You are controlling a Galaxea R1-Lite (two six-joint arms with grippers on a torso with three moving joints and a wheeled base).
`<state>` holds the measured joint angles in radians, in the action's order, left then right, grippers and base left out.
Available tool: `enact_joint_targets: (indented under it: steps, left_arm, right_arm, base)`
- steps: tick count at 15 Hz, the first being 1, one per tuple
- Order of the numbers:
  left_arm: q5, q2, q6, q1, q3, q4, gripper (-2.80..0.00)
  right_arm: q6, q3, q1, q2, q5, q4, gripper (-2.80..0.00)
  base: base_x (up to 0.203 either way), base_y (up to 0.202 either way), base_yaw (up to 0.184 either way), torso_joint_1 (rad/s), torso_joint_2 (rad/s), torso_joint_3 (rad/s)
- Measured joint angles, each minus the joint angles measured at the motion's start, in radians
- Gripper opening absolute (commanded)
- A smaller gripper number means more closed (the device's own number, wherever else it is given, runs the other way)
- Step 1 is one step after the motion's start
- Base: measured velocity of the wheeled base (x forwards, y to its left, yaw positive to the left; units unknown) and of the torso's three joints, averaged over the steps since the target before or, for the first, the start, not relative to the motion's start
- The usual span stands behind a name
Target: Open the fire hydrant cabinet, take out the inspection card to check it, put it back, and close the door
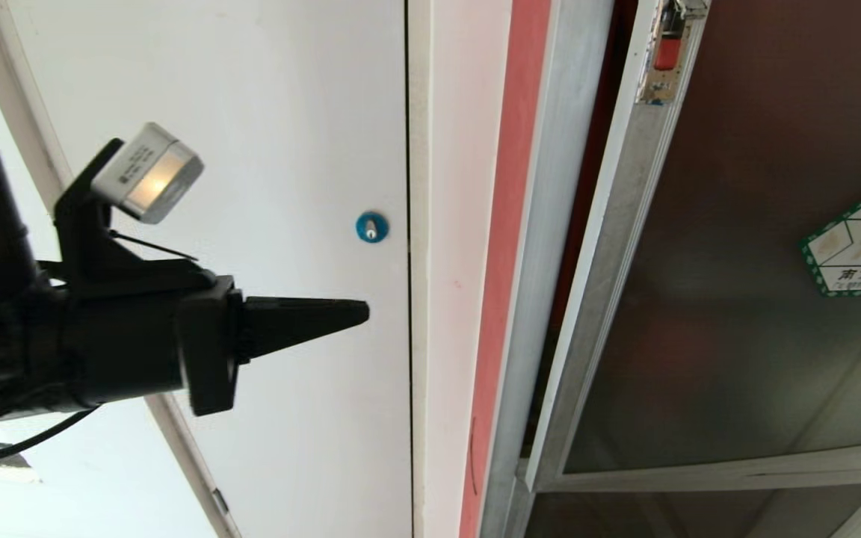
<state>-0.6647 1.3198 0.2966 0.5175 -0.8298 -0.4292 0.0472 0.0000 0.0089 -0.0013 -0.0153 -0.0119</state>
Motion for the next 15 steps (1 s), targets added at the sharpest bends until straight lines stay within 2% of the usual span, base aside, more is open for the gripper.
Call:
enact_joint_targets:
  steps: [3,9,15]
  left_arm:
    - [0.001,0.128,0.000,0.063,-0.097,-0.048,-2.80]
    - [0.010,0.314,-0.004,0.179,-0.267,-0.046,-2.80]
    - [0.014,0.437,-0.006,0.211,-0.362,-0.050,-2.80]
  right_arm:
    - [0.000,0.000,0.000,0.000,0.000,0.000,-2.80]
    - [0.000,0.000,0.000,0.000,0.000,0.000,-2.80]
    - [0.000,0.000,0.000,0.000,0.000,0.000,-2.80]
  base:
    - [0.000,0.000,0.000,0.000,0.00,0.000]
    - [0.000,0.000,0.000,0.000,0.00,0.000]
    - [0.000,0.000,0.000,0.000,0.00,0.000]
